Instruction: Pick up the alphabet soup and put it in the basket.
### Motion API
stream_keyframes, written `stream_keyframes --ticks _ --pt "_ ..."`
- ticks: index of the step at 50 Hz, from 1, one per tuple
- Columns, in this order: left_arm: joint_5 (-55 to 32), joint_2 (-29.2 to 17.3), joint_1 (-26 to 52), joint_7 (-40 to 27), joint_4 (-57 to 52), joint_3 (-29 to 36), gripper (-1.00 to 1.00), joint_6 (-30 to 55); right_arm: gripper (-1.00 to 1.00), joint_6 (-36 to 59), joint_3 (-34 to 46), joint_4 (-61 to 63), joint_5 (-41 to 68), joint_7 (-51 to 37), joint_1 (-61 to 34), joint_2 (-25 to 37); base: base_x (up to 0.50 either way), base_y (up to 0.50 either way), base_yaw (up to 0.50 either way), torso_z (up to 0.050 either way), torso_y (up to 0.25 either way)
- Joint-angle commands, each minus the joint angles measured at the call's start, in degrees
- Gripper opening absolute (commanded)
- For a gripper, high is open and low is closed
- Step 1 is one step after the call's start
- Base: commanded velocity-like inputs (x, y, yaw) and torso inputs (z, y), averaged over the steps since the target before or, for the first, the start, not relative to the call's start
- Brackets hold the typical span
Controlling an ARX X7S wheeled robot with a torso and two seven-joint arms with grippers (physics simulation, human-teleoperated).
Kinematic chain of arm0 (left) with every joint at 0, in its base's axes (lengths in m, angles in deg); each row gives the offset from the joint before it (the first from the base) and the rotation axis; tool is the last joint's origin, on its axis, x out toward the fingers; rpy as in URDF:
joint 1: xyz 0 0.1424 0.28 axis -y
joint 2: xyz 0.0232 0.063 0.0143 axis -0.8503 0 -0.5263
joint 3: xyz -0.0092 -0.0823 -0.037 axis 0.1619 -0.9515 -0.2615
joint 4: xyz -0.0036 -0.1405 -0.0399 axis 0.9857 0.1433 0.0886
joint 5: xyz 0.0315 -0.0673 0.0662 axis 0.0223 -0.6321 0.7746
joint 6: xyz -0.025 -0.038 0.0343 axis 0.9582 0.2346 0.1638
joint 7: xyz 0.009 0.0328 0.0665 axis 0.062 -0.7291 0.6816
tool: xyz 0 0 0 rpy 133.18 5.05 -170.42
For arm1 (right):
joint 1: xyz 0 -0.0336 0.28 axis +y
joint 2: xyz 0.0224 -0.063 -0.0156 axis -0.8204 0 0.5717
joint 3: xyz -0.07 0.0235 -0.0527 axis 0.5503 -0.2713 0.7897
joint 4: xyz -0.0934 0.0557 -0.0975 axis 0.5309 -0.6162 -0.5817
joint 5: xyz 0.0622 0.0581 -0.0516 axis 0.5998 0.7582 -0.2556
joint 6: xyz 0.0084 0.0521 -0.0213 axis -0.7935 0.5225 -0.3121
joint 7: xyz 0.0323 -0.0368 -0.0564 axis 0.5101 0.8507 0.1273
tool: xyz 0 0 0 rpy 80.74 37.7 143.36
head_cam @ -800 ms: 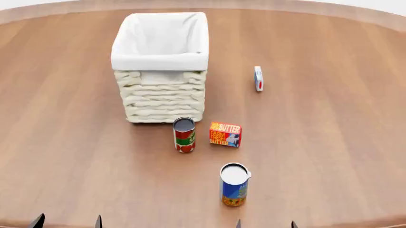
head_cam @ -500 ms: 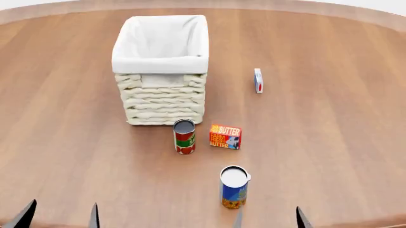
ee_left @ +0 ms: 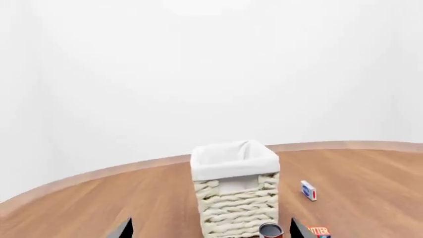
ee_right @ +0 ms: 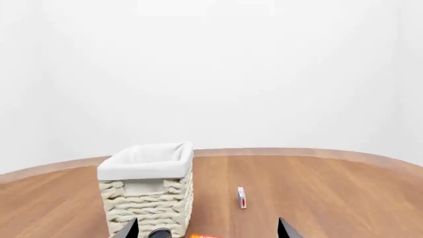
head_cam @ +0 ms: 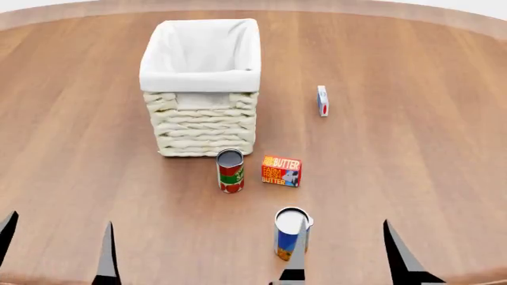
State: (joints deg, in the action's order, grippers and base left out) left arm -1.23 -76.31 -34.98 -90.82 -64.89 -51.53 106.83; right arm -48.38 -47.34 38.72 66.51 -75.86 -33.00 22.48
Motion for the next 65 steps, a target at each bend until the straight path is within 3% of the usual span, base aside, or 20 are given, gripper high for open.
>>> stream_keyframes --ticks 1,12,59,65 --pt "2.3 -0.8 0.4 -1.2 -8.7 3.6 1.0 6.1 1.0 2.7 0.1 5.4 1.9 -1.0 0.6 1.2 0.0 0.0 0.0 0.0 0.0" --pt "2.4 -1.8 0.6 -2.3 -8.9 4.3 1.0 6.8 1.0 2.6 0.3 4.7 3.0 -1.4 0.7 1.8 0.09 0.0 0.0 0.0 0.0" --pt "0.2 -4.2 1.3 -5.2 -8.5 5.5 1.0 7.7 1.0 1.5 1.8 3.5 4.5 -3.7 0.7 3.7 0.46 0.0 0.0 0.0 0.0" --pt "-0.1 -4.5 1.3 -5.7 -8.3 5.6 1.0 7.5 1.0 1.5 1.4 3.0 4.7 -4.5 0.5 3.8 0.0 0.11 0.0 0.0 0.0"
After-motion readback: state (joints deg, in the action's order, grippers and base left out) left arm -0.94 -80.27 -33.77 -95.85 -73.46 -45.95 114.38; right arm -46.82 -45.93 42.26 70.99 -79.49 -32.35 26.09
